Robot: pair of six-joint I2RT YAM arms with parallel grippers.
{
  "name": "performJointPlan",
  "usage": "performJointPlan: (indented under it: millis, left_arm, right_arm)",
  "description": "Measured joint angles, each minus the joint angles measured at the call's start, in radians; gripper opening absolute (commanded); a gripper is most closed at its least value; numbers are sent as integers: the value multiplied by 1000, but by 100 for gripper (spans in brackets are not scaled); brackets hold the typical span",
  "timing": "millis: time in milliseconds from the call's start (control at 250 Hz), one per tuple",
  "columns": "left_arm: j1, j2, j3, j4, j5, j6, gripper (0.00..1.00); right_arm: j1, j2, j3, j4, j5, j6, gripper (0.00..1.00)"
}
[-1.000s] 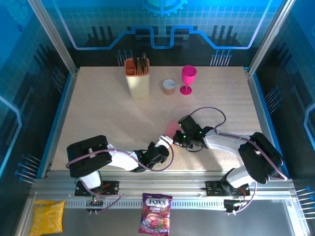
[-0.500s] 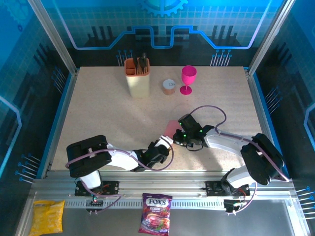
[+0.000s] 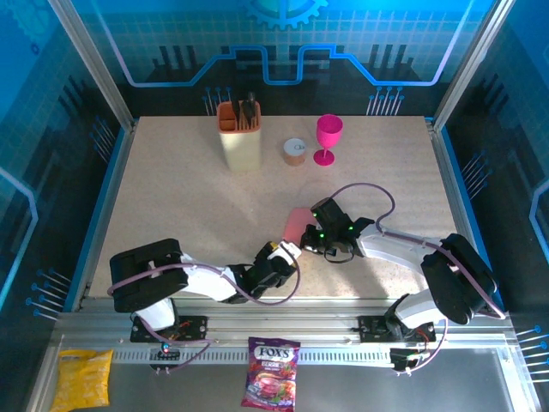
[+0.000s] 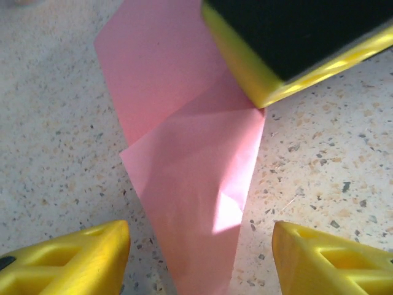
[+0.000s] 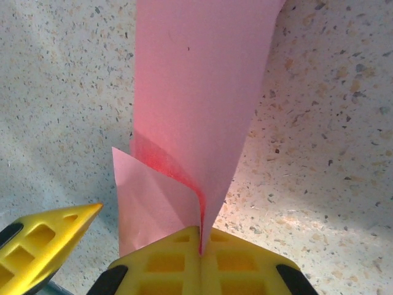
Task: Fold a paper plane with a square sheet of paper (pick it up from the middle)
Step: Fold the wing for the fifth time at the center of the table.
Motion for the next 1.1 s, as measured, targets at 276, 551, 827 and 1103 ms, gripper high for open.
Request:
performJointPlan:
  millis: [276, 551, 827, 1103]
  left_arm:
    - [-31, 58, 9, 141, -68, 135, 58]
    - [-38, 127, 22, 243, -129, 195, 37]
    - [-38, 137, 22, 261, -137, 210, 12]
    - [-38, 138, 21, 260, -118, 196, 0]
  right_arm:
    - [-3, -3, 3, 0, 0, 0, 2]
    - [-10, -3, 3, 0, 15, 1, 2]
    - [-10, -3, 3, 0, 16, 3, 2]
    - [-10, -3, 3, 0, 15, 7, 11]
